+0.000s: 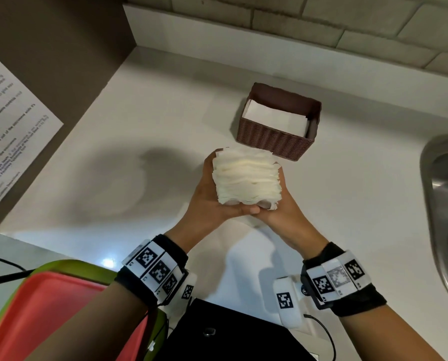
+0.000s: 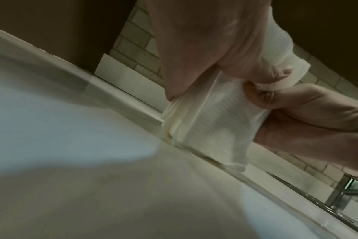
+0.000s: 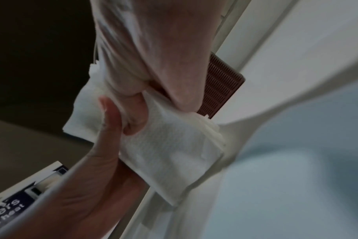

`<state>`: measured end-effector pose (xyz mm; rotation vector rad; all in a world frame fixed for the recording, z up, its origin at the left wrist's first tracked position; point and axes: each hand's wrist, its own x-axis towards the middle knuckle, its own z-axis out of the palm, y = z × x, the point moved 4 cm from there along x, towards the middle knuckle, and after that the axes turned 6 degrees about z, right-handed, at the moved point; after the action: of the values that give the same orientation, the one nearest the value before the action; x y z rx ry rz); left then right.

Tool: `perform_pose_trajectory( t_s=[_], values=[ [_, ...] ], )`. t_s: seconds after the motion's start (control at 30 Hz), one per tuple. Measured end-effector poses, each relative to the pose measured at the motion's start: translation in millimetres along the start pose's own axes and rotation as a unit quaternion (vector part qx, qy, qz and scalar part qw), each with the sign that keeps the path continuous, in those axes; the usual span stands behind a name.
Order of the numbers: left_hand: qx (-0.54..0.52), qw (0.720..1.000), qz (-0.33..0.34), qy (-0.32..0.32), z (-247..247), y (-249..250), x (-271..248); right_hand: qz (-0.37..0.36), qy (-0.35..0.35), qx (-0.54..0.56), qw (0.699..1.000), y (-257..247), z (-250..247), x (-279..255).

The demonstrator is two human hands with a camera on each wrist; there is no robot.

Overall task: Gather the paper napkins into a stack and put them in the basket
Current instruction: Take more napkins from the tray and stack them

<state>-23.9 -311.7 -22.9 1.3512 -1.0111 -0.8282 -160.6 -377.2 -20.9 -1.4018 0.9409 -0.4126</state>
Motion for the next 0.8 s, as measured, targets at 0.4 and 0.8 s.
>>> perform_pose_trajectory(
  t_s=[0.4,0.8],
  values=[
    [-0.005,0.985,-0.17,0.022,-8,18,20,0.073,-0.023,0.042,0.996,-37,3,-2],
    [0.034,0.997,-0.057,-0.036,-5,30,14,0.031,-0.052,0.024,0.998,-32,-8,-5]
  ],
)
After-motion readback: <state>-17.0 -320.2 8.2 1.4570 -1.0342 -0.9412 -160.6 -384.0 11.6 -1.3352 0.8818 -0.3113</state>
